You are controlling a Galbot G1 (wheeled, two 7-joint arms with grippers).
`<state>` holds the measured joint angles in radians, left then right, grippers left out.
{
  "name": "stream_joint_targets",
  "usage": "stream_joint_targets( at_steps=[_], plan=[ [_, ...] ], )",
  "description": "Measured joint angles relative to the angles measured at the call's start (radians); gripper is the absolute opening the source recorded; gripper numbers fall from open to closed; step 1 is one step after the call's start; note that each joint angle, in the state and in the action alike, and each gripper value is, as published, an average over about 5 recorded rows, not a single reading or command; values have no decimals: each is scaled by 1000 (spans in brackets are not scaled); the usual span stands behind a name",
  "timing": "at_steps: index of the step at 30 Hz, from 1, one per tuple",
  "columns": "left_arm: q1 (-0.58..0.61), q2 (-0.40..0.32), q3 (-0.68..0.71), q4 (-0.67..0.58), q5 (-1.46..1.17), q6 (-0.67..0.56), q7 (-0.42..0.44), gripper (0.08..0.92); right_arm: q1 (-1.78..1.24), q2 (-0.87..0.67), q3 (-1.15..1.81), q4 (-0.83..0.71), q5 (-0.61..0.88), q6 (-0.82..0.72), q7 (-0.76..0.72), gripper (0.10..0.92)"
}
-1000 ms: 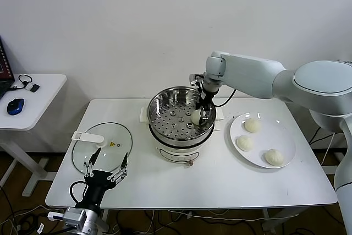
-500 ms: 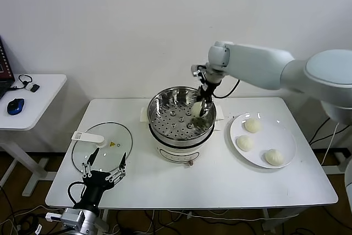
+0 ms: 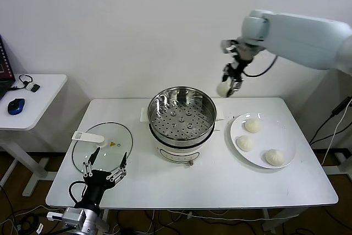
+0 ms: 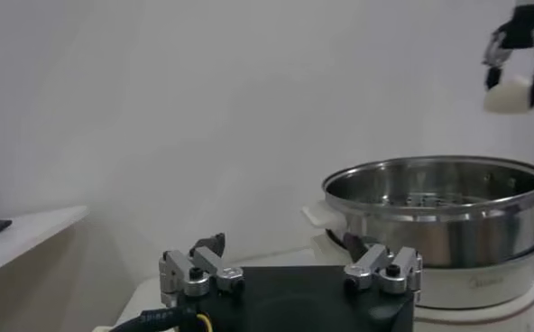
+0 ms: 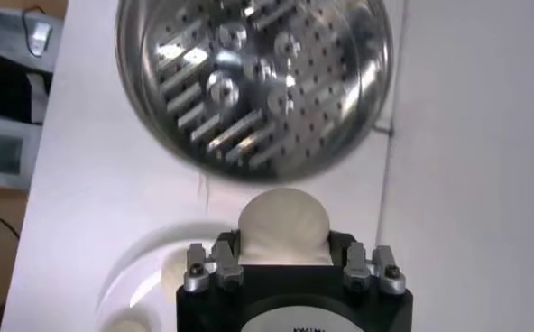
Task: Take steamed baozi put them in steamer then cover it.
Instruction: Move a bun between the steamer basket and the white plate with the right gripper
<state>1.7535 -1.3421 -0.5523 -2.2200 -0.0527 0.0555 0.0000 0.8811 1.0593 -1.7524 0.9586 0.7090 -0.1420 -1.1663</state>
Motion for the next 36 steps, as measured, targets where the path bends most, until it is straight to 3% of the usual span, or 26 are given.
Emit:
stream_joint_targets(
  at_steps=[19, 36],
  plan=[
    [3, -5, -2, 27, 1, -9, -3, 823, -294, -368, 287, -58, -277, 124, 15, 628],
    [13, -5, -1, 38, 4, -13, -5, 823, -652, -424, 678, -196, -485, 203, 64, 636]
  ],
)
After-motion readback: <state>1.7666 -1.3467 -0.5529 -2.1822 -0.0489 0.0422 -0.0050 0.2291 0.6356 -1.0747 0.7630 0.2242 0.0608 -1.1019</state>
